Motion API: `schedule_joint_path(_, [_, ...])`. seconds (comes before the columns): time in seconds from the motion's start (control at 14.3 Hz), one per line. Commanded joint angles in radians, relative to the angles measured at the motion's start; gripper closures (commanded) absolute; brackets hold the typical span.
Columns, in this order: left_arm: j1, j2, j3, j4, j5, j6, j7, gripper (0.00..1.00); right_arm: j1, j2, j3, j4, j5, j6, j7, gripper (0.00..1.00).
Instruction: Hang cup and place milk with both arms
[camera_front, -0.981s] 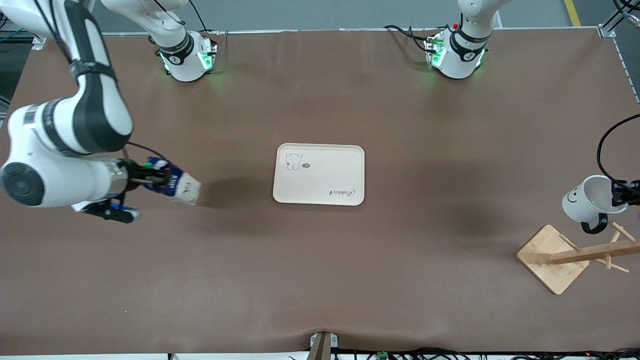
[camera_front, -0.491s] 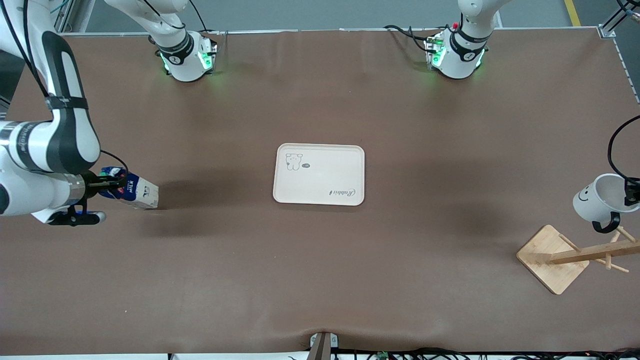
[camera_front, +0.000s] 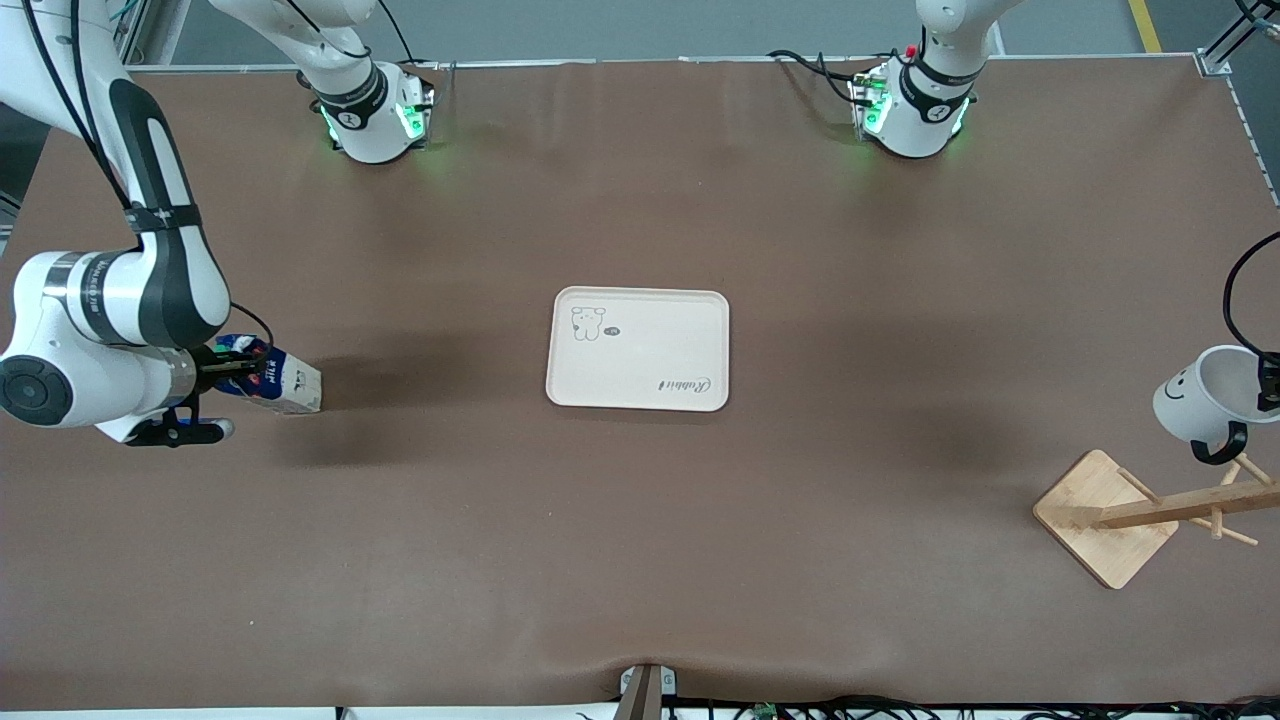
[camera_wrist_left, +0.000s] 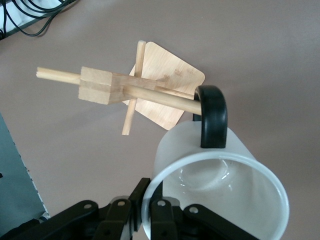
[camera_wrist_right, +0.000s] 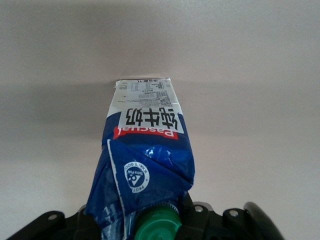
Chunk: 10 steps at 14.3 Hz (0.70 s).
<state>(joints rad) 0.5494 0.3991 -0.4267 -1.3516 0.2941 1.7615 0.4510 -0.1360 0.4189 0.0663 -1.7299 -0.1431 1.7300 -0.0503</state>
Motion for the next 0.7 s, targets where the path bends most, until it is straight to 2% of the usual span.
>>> schedule_joint_path(0.0, [0.004,0.003,0.0,0.022,0.019,-0.004,0.025,1.0,-0.025,-0.028,0.02,-0.054,-0.026,0.033,0.004,0.45])
schedule_joint_path(0.21, [0.023,0.01,0.005,0.022,0.01,0.021,0.031,1.0,-0.022,-0.028,0.021,-0.053,-0.024,0.033,0.004,0.22])
schedule_joint_path(0.28, [0.023,0.012,0.005,0.022,0.01,0.022,0.032,1.0,-0.022,-0.028,0.021,-0.053,-0.024,0.031,0.004,0.06])
schedule_joint_path(0.35, [0.024,0.012,0.005,0.022,0.011,0.029,0.032,1.0,-0.021,-0.026,0.021,-0.053,-0.024,0.033,0.004,0.0])
schedule_joint_path(0.56, [0.023,0.02,0.005,0.022,0.011,0.041,0.029,1.0,-0.02,-0.026,0.021,-0.051,-0.021,0.031,0.006,0.0])
schedule_joint_path(0.63, [0.023,0.024,0.005,0.022,0.011,0.041,0.031,0.93,-0.022,-0.026,0.023,-0.045,-0.018,0.03,0.006,0.0])
